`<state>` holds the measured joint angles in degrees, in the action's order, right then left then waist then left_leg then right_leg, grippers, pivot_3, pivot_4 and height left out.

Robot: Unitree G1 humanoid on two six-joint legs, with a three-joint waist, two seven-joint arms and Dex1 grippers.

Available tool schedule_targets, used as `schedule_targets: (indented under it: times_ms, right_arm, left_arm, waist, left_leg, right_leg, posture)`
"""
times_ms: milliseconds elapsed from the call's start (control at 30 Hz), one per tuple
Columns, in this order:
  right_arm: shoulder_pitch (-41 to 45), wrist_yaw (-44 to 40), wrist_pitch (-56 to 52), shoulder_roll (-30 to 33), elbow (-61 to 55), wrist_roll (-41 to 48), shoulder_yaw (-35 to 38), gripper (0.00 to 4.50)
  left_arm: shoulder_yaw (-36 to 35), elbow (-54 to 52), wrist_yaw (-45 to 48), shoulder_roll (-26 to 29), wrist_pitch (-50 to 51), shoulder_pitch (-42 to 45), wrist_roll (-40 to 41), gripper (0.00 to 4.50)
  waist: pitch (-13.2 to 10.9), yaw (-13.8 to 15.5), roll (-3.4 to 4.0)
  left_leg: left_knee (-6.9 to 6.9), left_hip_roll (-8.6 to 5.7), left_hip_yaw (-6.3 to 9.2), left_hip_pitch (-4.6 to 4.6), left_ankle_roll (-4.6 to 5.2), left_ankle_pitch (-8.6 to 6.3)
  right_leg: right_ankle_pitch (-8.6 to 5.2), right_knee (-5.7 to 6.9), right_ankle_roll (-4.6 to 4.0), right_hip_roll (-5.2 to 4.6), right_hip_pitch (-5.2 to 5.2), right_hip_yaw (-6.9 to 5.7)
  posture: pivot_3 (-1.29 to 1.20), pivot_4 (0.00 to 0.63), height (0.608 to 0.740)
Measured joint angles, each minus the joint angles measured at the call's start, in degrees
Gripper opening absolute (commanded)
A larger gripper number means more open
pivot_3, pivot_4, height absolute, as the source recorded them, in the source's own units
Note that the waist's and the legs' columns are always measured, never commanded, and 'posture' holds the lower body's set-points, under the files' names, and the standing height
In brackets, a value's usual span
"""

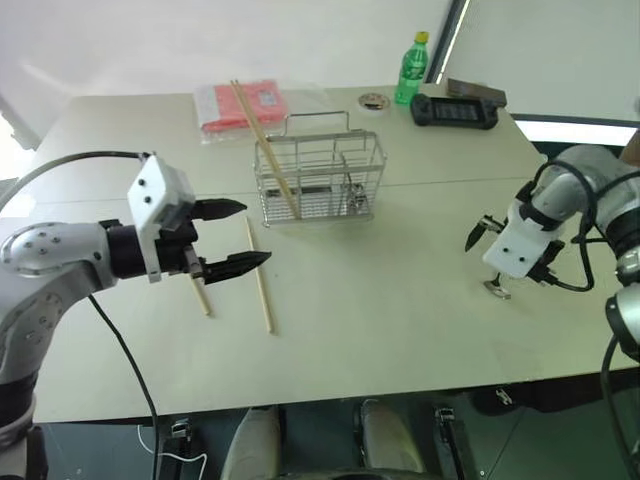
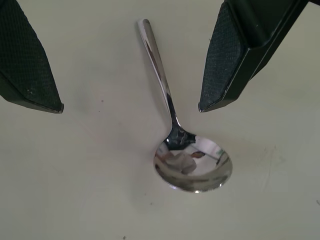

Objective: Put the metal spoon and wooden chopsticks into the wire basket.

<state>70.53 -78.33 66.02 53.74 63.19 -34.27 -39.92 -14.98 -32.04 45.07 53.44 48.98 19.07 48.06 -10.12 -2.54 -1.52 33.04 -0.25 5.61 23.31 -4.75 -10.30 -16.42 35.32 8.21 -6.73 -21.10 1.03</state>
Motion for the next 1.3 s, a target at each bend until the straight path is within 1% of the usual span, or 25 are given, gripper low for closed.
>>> schedule_targets:
  times_ms: [233, 400, 500, 600, 767, 800, 833, 867, 1033, 1300]
  right_arm:
    - [1.79, 15.60, 3.11, -1.78, 4.38, -12.79, -4.78, 4.48]
    - [1.80, 22.56, 3.46, -3.42, 6.53, -16.73, -6.46, 4.48]
    - [1.79, 25.06, 3.60, -3.83, 7.33, -17.82, -6.94, 4.48]
    - [1.79, 25.99, 3.70, -3.90, 8.13, -18.54, -7.04, 3.64]
    - [1.79, 26.24, 4.08, -3.89, 9.22, -18.64, -7.04, 1.22]
    - [1.78, 26.22, 4.21, -3.89, 9.30, -18.63, -7.04, 0.64]
    - [1.76, 26.14, 4.35, -3.90, 9.44, -18.56, -7.03, 0.22]
    - [1.71, 25.91, 4.48, -3.89, 9.61, -18.35, -6.95, 0.05]
    - [1.47, 25.01, 4.99, -3.88, 9.68, -17.39, -6.83, 0.05]
    - [1.17, 25.81, 5.03, -3.48, 9.61, -17.16, -6.77, 0.05]
  left_arm:
    - [-1.41, -0.61, -2.35, 0.43, 2.31, 0.42, 3.47, 4.50]
    - [-1.78, -2.07, -1.49, 2.80, 3.71, -0.45, 5.70, 4.50]
    - [-2.10, -2.66, -0.72, 4.23, 4.29, -0.68, 7.05, 4.50]
    - [-2.19, -2.66, 0.07, 5.11, 4.50, -0.69, 7.93, 4.50]
    - [-2.27, -2.73, 1.62, 6.26, 5.18, -0.68, 10.70, 4.50]
    - [-2.27, -2.73, 1.94, 6.49, 5.41, -0.68, 11.17, 4.50]
    - [-2.26, -2.81, 2.37, 6.74, 5.61, -0.69, 11.71, 4.50]
    - [-2.26, -2.89, 2.84, 6.97, 5.66, -0.71, 12.23, 4.50]
    - [-2.04, -3.03, 3.30, 7.29, 5.39, -0.67, 12.05, 4.50]
    - [-0.85, -2.59, 2.85, 6.97, 3.93, 1.32, 10.37, 4.50]
  waist:
    - [0.00, -0.02, 0.00]
    - [0.00, -0.05, 0.00]
    - [0.00, 0.00, 0.00]
    - [0.01, -0.01, -0.02]
    - [0.02, -0.25, -0.02]
    - [0.02, -0.34, -0.02]
    - [0.02, -0.41, -0.02]
    - [0.02, -0.47, -0.02]
    - [0.01, -0.69, -0.02]
    - [0.01, -0.70, -0.02]
  left_leg:
    - [0.00, 0.00, 0.00, -0.02, -0.01, 0.01]
    - [0.01, -0.01, -0.01, -0.03, -0.01, 0.01]
    - [0.01, -0.01, 0.00, -0.05, -0.01, 0.01]
    - [0.01, -0.01, 0.00, -0.11, -0.01, 0.01]
    - [0.00, -0.01, 0.00, -0.39, -0.01, 0.01]
    - [-0.02, 0.00, 0.00, -0.46, -0.01, 0.01]
    - [-0.04, 0.00, 0.00, -0.52, -0.01, 0.00]
    - [-0.04, 0.00, 0.00, -0.57, -0.01, 0.00]
    - [-0.05, -0.01, 0.00, -0.68, 0.00, -0.01]
    - [-0.05, -0.01, 0.00, -0.71, 0.00, 0.00]
  right_leg:
    - [0.00, 0.05, -0.01, 0.01, 0.00, 0.04]
    - [0.00, 0.08, -0.01, 0.02, 0.00, 0.07]
    - [0.00, 0.12, -0.01, 0.02, 0.02, 0.08]
    - [0.00, 0.12, -0.02, 0.02, 0.09, 0.08]
    - [-0.01, 0.13, -0.03, 0.03, 0.34, 0.08]
    - [-0.01, 0.13, -0.02, 0.03, 0.40, 0.09]
    - [-0.02, 0.13, -0.03, 0.03, 0.45, 0.09]
    - [-0.03, 0.13, -0.04, 0.03, 0.49, 0.09]
    - [-0.05, 0.12, -0.06, 0.02, 0.61, 0.09]
    - [-0.05, 0.13, -0.06, 0.02, 0.64, 0.11]
  posture:
    - [0.00, 0.150, 0.721]
    - [0.00, 0.150, 0.721]
    - [0.00, 0.150, 0.721]
    - [0.00, 0.150, 0.721]
    - [0.00, 0.150, 0.721]
    - [0.00, 0.150, 0.721]
    - [0.00, 0.150, 0.721]
    - [0.00, 0.150, 0.721]
    - [0.00, 0.150, 0.721]
    - [0.00, 0.150, 0.721]
